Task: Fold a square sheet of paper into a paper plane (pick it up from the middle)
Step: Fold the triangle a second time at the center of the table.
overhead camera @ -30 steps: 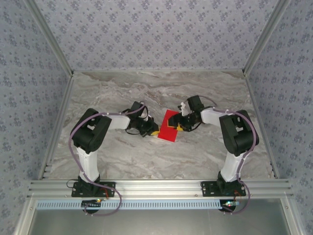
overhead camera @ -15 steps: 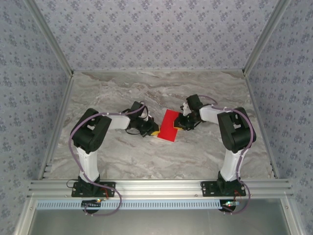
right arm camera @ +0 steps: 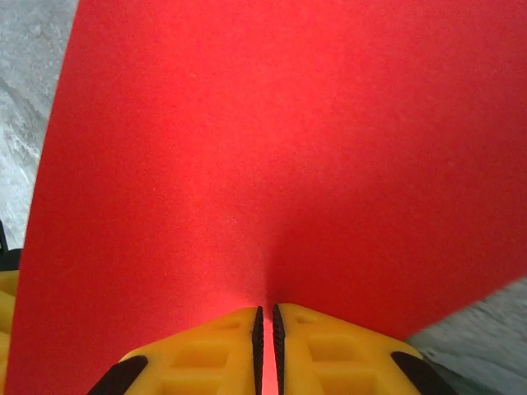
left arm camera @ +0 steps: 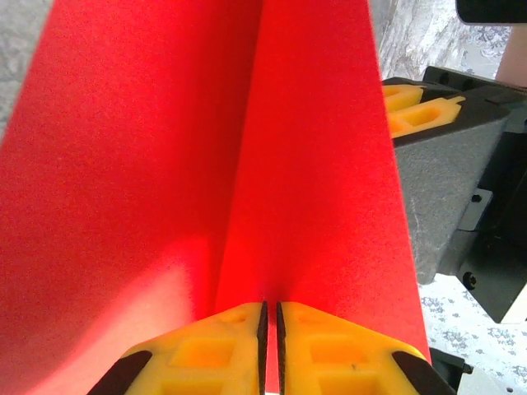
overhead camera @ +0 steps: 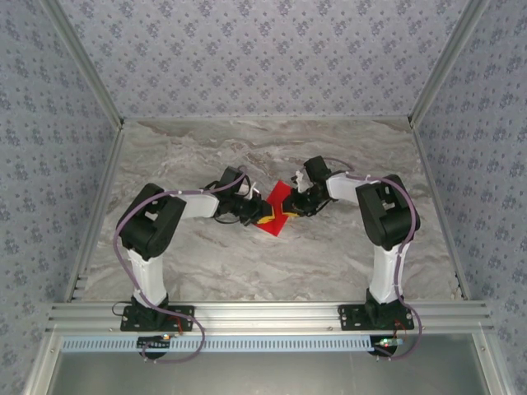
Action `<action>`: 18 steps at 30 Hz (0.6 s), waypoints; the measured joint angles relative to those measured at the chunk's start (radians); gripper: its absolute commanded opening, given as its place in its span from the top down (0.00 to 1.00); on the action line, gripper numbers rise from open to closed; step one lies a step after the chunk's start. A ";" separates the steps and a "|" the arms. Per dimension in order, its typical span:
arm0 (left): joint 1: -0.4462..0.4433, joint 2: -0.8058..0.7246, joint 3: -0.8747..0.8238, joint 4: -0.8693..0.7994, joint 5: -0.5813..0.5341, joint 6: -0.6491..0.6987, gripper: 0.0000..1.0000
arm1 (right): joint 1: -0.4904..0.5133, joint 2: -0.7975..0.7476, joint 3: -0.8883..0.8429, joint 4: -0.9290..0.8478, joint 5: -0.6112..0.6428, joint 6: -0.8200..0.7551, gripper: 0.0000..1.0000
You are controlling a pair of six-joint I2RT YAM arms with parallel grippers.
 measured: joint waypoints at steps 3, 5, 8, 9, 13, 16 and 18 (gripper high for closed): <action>-0.001 0.000 0.000 0.014 0.000 -0.004 0.83 | 0.000 0.003 0.004 0.000 -0.012 -0.006 0.83; -0.003 0.000 0.000 0.022 0.000 -0.011 0.83 | -0.002 0.004 0.005 -0.002 -0.013 -0.006 0.83; -0.004 0.000 0.000 0.039 0.000 -0.019 0.83 | -0.003 0.010 0.012 -0.010 -0.013 -0.006 0.82; -0.004 0.000 0.000 0.040 0.000 -0.019 0.83 | -0.003 0.014 0.019 -0.017 -0.016 -0.006 0.82; -0.004 -0.003 -0.003 0.040 -0.001 -0.018 0.84 | -0.003 0.036 0.051 -0.031 -0.021 -0.006 0.82; -0.004 -0.025 -0.033 0.040 -0.001 -0.018 0.86 | -0.003 0.041 0.061 -0.044 -0.019 -0.006 0.81; -0.004 -0.042 -0.060 0.039 0.000 -0.016 0.86 | -0.003 0.045 0.067 -0.054 -0.019 -0.006 0.81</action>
